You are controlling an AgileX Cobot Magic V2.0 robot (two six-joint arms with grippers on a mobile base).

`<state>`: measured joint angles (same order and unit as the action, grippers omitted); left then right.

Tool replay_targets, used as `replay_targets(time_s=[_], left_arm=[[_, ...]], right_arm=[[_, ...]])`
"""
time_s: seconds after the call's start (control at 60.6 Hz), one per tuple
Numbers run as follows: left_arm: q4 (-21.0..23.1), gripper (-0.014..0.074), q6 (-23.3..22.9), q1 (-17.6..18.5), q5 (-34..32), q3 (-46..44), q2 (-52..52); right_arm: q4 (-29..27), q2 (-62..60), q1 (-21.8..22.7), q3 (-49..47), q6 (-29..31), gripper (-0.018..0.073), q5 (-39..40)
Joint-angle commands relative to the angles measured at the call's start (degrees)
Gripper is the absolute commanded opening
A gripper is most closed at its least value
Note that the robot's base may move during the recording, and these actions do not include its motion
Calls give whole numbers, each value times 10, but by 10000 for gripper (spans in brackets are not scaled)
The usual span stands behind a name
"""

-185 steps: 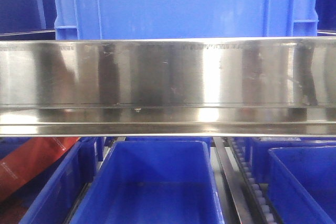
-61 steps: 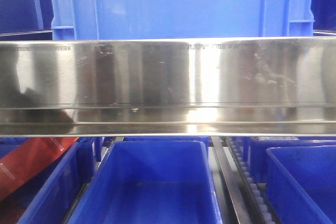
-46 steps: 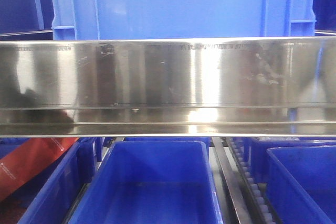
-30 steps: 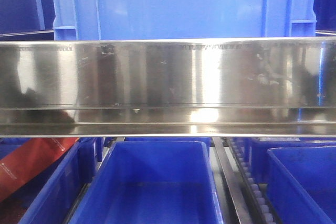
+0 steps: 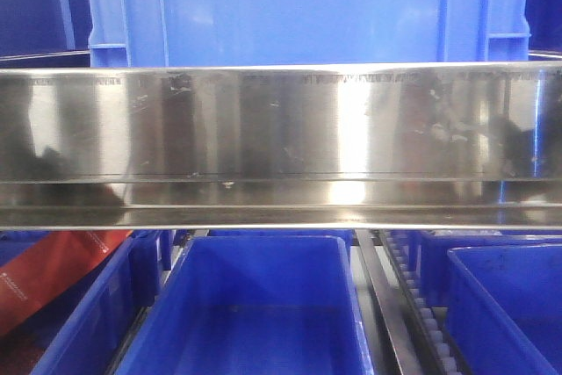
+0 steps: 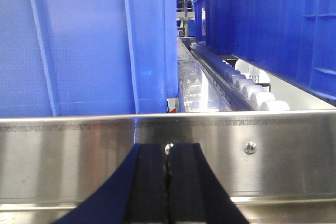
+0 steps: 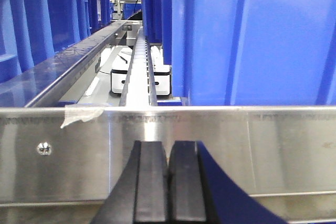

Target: Place cylindrical capacitor in blue bin on shelf

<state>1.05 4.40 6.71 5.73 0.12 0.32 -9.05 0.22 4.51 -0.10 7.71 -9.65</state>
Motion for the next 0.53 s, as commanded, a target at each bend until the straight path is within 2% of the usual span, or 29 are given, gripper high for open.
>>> replay_targets(time_s=[0.0, 0.512], left_arm=[[-1, -111, -3, -1, -11, -1, -3], [-1, -111, -3, -1, -11, -1, -3]], right_arm=[[4, -2, 3, 1, -1, -162, 15], [4, -2, 3, 1, -1, -162, 15]])
